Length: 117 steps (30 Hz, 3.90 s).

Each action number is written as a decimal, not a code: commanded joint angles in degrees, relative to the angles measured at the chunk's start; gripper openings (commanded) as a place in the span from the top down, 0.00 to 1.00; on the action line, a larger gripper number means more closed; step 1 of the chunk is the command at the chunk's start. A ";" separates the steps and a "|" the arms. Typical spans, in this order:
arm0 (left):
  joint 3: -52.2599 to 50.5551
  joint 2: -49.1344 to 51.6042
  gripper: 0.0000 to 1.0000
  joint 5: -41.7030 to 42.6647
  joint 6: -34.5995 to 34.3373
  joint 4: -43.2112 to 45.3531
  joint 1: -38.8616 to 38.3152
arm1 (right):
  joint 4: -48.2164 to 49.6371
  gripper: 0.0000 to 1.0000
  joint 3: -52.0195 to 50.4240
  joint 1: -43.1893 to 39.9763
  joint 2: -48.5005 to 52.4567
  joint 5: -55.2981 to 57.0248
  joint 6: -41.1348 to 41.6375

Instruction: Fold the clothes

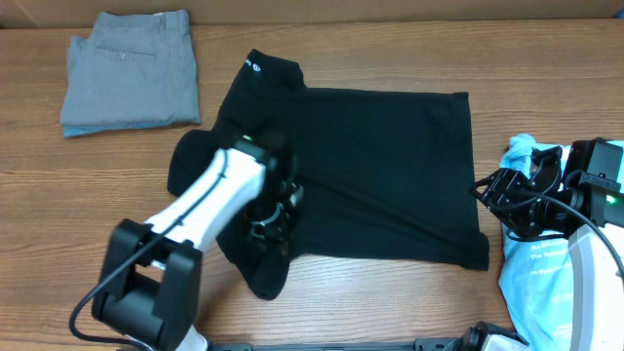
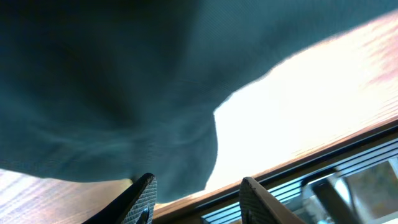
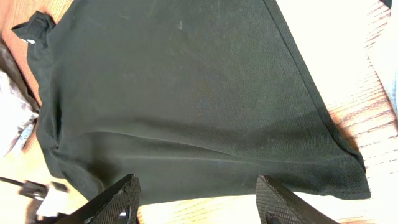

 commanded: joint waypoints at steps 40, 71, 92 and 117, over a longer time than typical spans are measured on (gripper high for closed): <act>10.97 -0.39 0.96 -32.48 -15.61 -18.23 -12.15 | 0.15 0.37 1.62 -0.09 -0.57 -0.33 -2.38; 5.44 0.07 0.60 -19.04 -1.55 10.82 -0.17 | -0.28 0.37 1.62 -0.09 -0.57 -0.33 -2.60; 3.23 3.78 0.93 12.17 -0.74 18.64 0.55 | -0.28 0.37 1.62 -0.09 -0.57 -0.31 -2.60; 3.50 3.82 0.57 -17.40 -6.34 19.08 1.31 | -0.31 0.37 1.62 -0.09 -0.57 -0.31 -2.60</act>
